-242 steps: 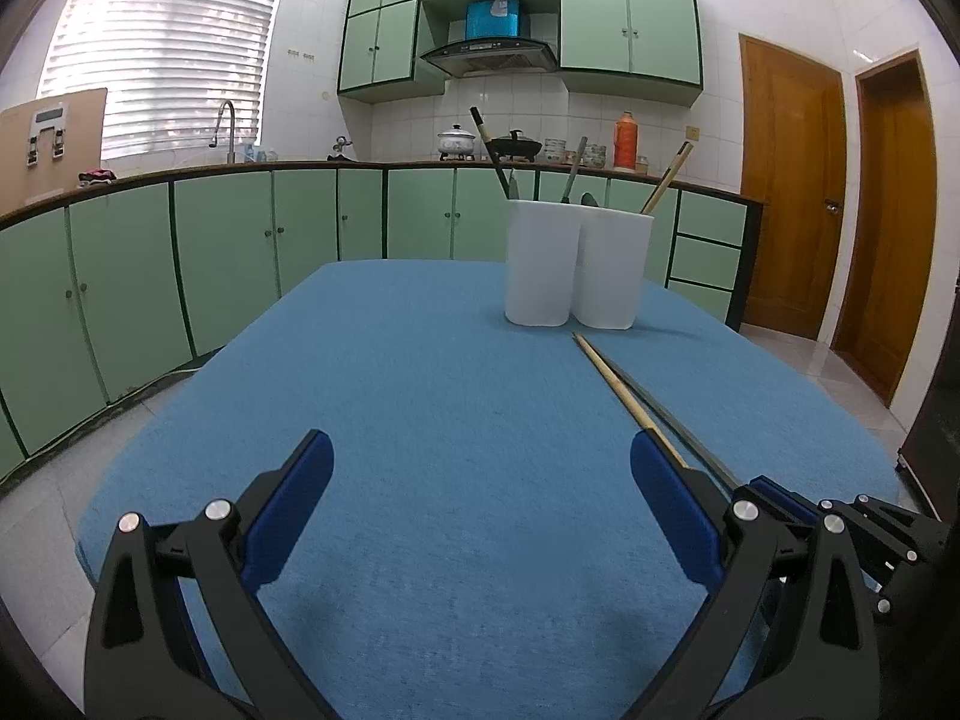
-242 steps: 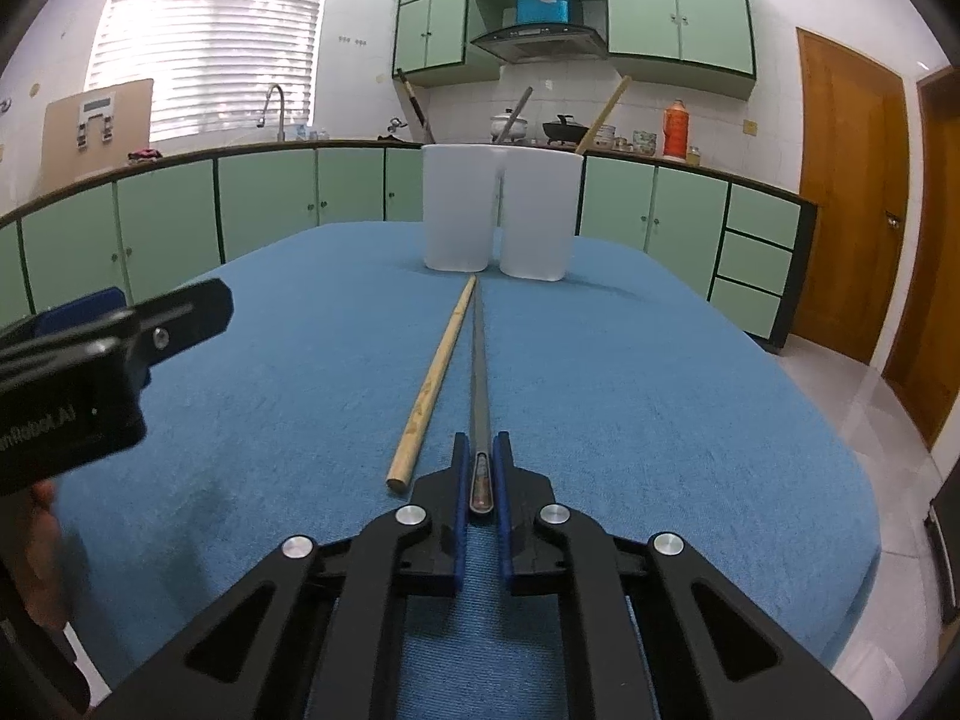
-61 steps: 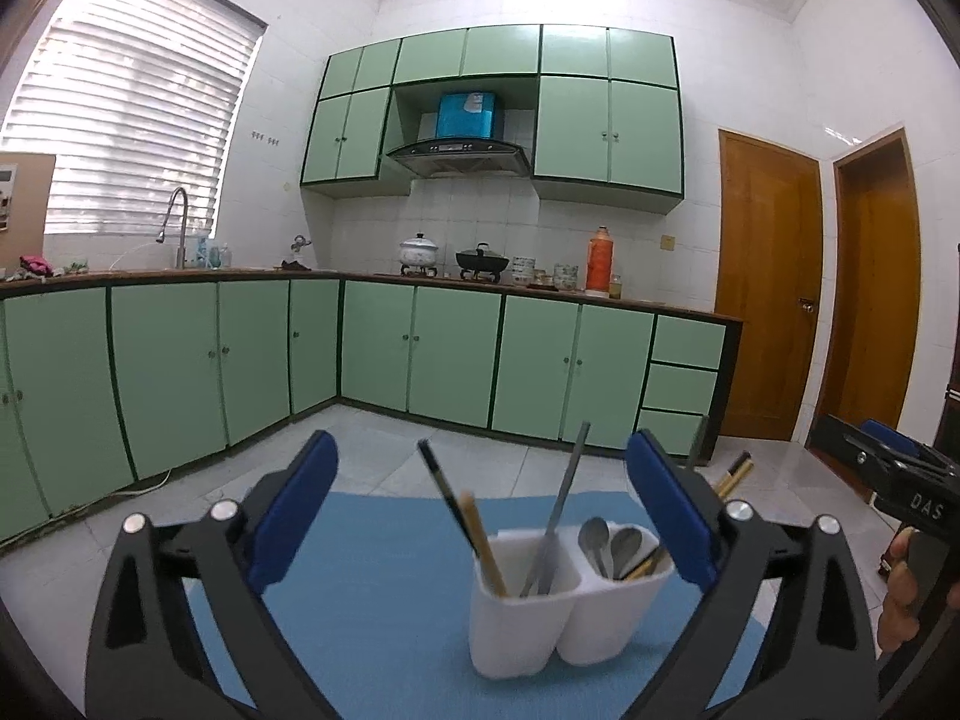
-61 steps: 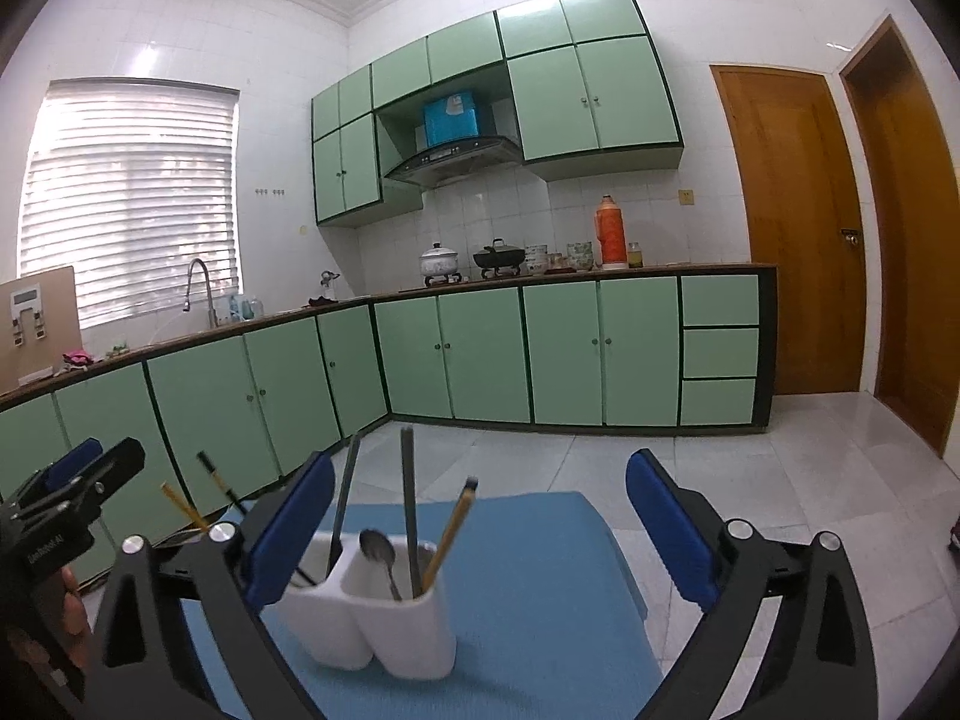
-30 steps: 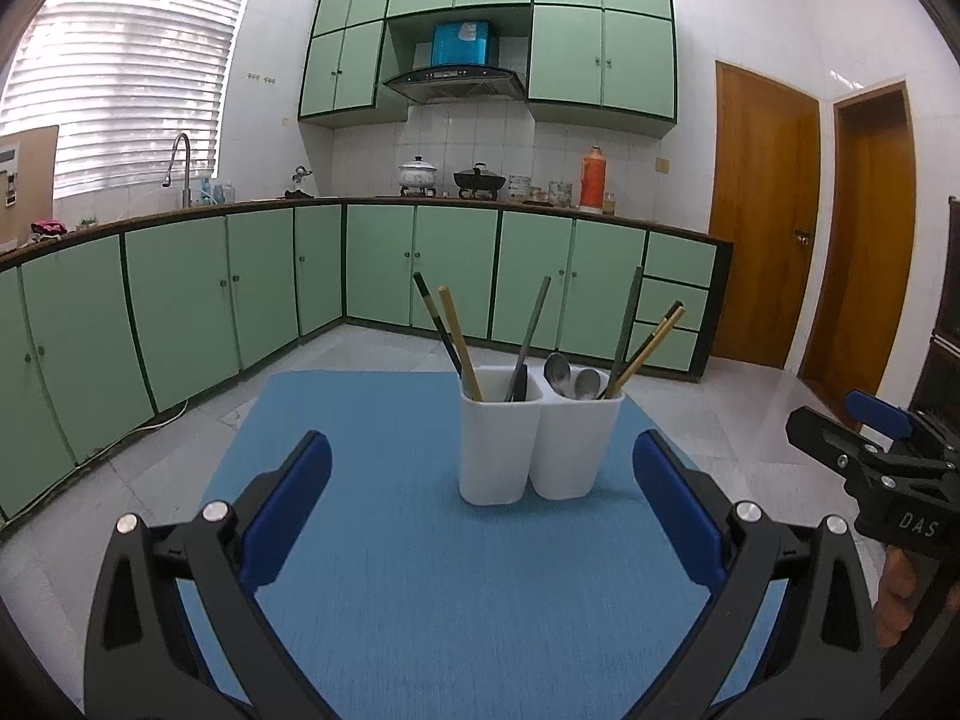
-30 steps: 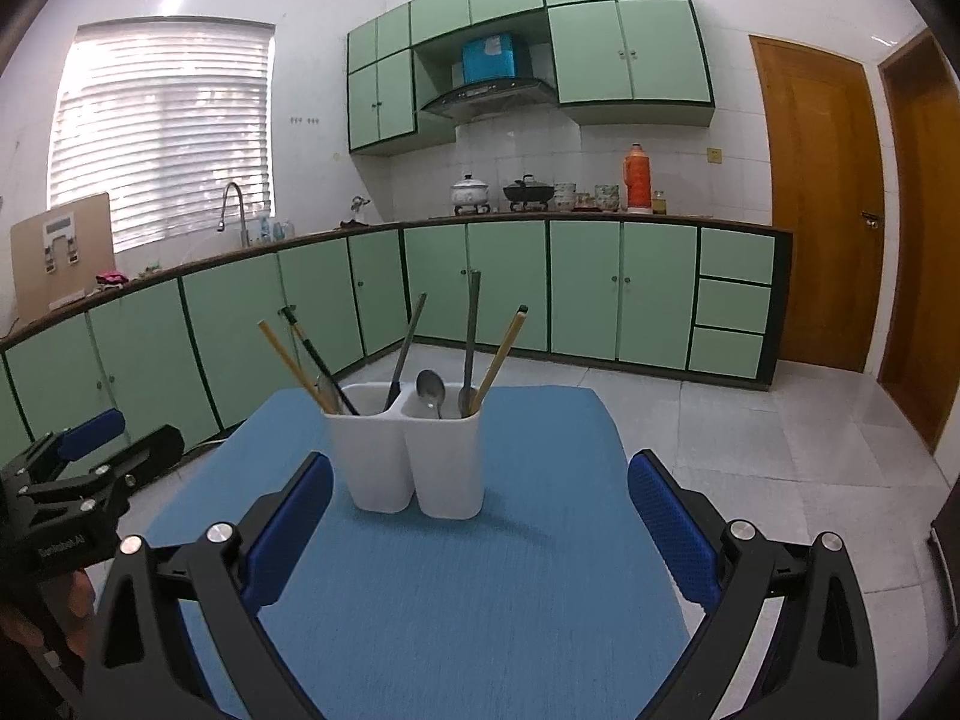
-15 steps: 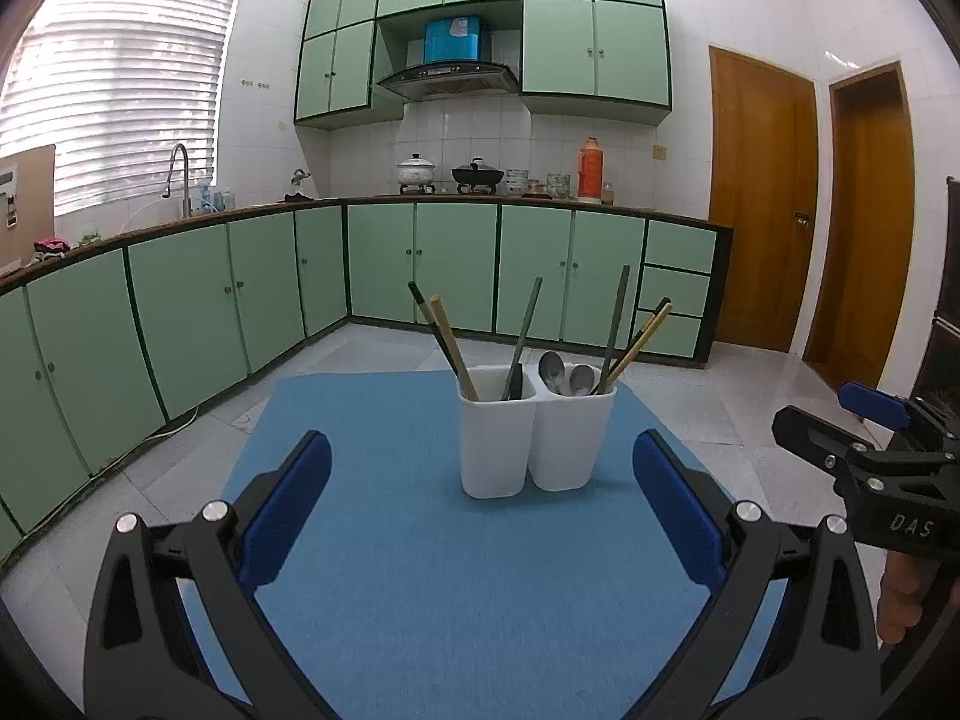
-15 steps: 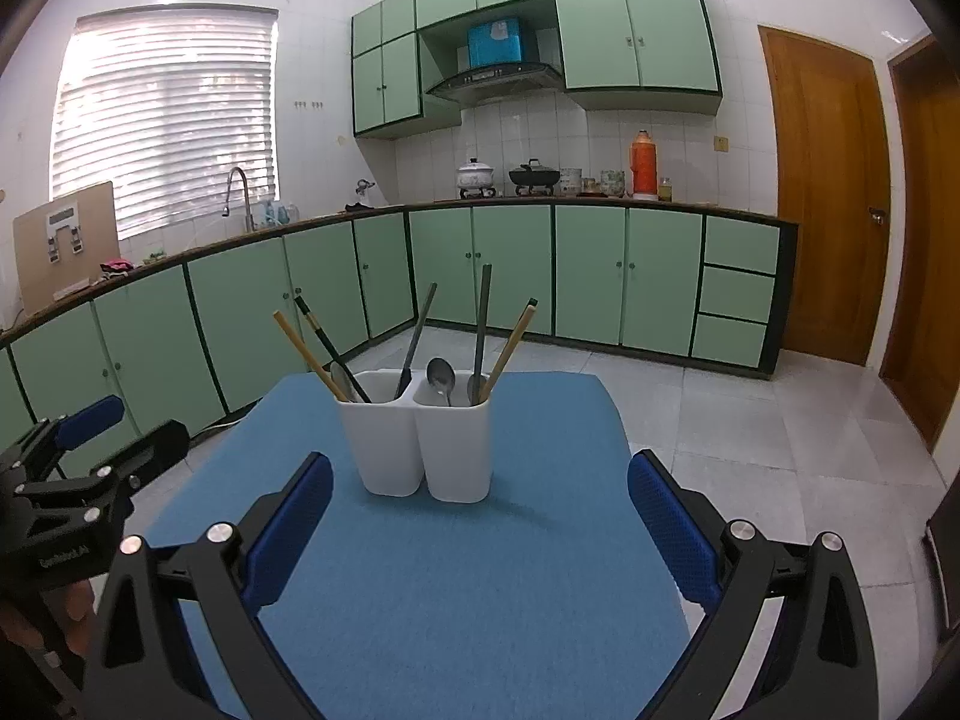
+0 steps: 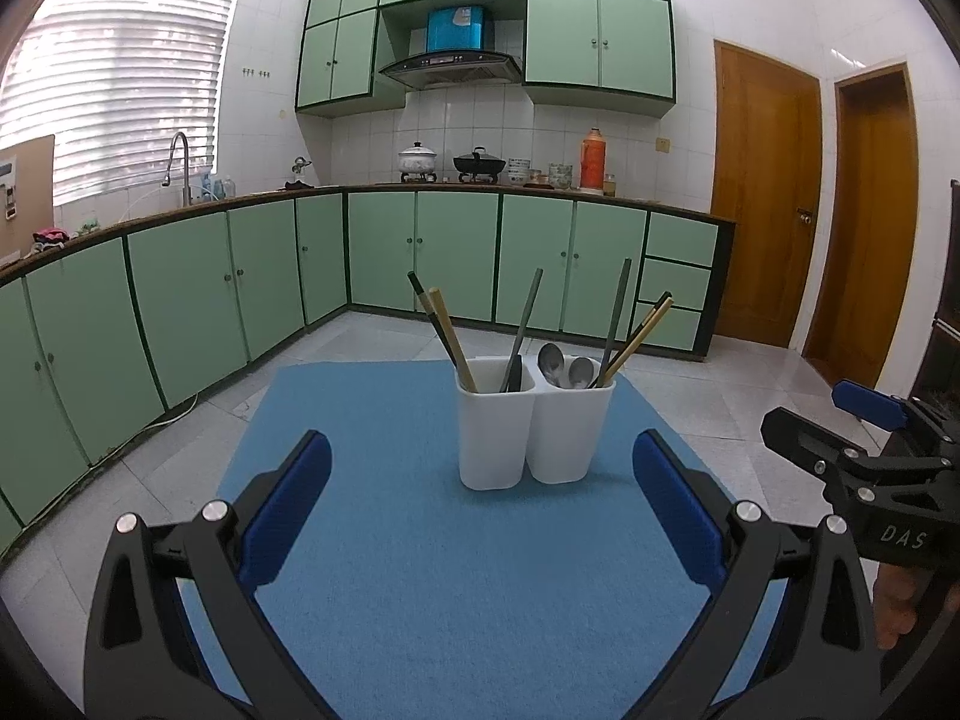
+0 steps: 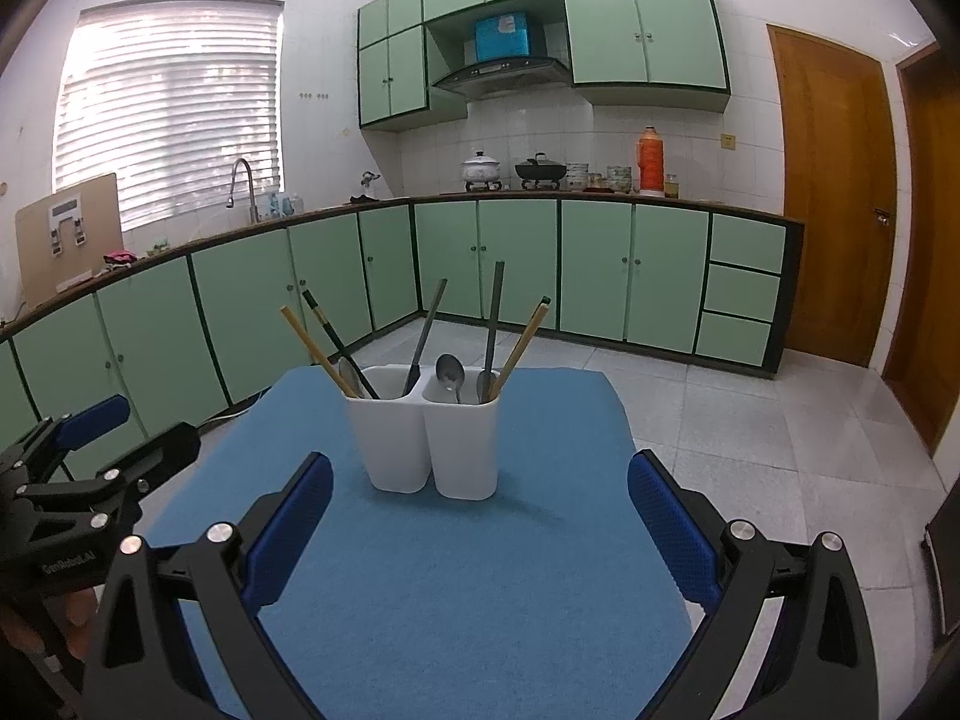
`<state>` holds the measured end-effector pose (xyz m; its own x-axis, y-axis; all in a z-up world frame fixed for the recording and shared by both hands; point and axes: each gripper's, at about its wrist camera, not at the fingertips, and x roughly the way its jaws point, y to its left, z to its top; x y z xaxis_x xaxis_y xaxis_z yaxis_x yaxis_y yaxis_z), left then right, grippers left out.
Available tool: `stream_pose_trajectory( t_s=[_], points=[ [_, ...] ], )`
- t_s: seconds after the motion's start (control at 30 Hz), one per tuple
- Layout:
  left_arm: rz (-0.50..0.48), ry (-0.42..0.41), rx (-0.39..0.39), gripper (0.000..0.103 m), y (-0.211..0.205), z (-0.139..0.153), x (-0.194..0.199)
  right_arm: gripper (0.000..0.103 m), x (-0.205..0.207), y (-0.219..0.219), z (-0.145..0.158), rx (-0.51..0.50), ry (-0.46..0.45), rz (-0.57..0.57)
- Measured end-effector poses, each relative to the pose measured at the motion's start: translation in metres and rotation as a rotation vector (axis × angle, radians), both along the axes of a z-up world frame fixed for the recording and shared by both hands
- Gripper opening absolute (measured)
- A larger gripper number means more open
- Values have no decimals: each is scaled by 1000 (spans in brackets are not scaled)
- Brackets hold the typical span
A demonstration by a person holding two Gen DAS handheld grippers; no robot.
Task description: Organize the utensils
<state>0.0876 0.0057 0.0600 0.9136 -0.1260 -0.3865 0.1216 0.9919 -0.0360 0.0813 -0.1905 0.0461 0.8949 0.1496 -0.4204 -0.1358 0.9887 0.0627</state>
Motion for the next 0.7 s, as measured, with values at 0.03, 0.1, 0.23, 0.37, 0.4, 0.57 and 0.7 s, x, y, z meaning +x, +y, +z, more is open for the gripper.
stream_pose_trajectory(
  t_s=[0.03, 0.1, 0.23, 0.37, 0.4, 0.57, 0.7],
  points=[
    [1, 0, 0, 98, 0, 0, 0, 97, 0, 1, 0, -2, 0, 1],
    [1, 0, -1, 98, 0, 0, 0, 97, 0, 1, 0, -3, 0, 2],
    [3, 2, -4, 98, 1, -1, 0, 97, 1, 2, -1, -5, -1, 5],
    [5, 2, -5, 98, 2, -1, 0, 97, 1, 3, -1, -6, 0, 9],
    [7, 2, -5, 98, 2, -1, 1, 97, 1, 3, -1, -7, -1, 10],
    [8, 2, -7, 98, 3, -1, 1, 97, 0, 3, -2, -9, -2, 13],
    [3, 3, -2, 98, 1, 0, 1, 97, 0, 3, -2, -8, -3, 13]
  ],
)
